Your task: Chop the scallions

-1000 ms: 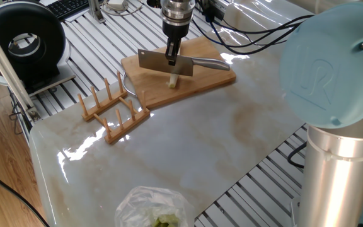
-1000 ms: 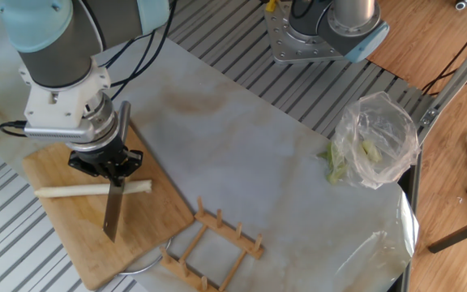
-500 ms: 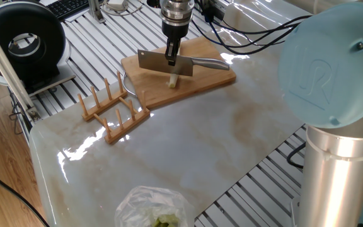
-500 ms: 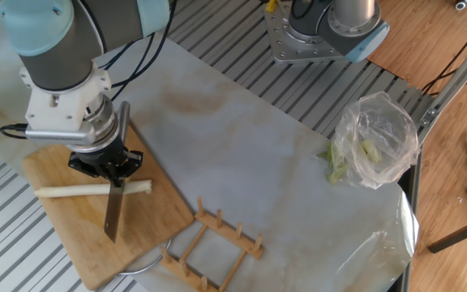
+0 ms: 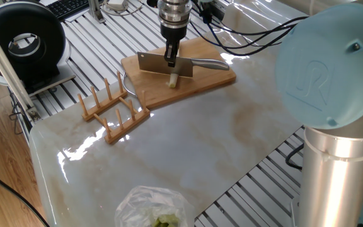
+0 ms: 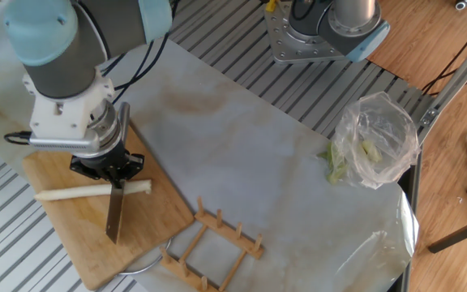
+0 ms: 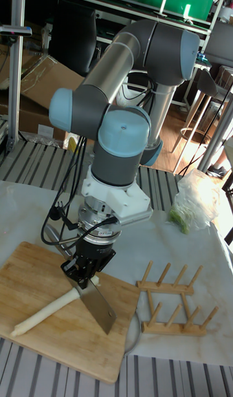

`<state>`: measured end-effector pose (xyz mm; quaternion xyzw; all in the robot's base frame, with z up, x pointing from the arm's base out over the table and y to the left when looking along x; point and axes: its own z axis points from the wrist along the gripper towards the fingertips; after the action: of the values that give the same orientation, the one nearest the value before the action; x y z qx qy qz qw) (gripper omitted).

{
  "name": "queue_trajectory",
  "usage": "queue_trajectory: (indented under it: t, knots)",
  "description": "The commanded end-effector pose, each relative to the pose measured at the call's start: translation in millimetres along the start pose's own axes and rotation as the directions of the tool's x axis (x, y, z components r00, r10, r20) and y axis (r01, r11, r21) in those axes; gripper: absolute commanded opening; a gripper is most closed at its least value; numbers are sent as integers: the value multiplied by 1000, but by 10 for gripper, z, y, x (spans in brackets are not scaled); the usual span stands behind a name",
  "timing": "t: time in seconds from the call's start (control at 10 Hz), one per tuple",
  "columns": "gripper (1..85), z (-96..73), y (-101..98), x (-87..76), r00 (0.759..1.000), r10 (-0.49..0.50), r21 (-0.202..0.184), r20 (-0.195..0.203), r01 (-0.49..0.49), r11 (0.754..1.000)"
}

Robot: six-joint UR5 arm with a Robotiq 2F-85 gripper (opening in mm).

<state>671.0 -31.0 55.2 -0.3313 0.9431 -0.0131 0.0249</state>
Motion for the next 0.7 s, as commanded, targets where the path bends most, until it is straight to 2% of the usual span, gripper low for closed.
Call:
queue_trajectory:
  t: [0.0, 0.2, 0.5, 0.6]
  knots:
    - [13, -133, 37, 17, 1000, -11, -1, -29, 11, 1000]
    - [13, -153, 42, 56, 998, -34, -6, -46, 33, 999]
    - [13, 60, 14, -26, 999, -35, 0, -16, 35, 999]
    - [13, 56, 14, -23, 999, -38, 0, -16, 38, 999]
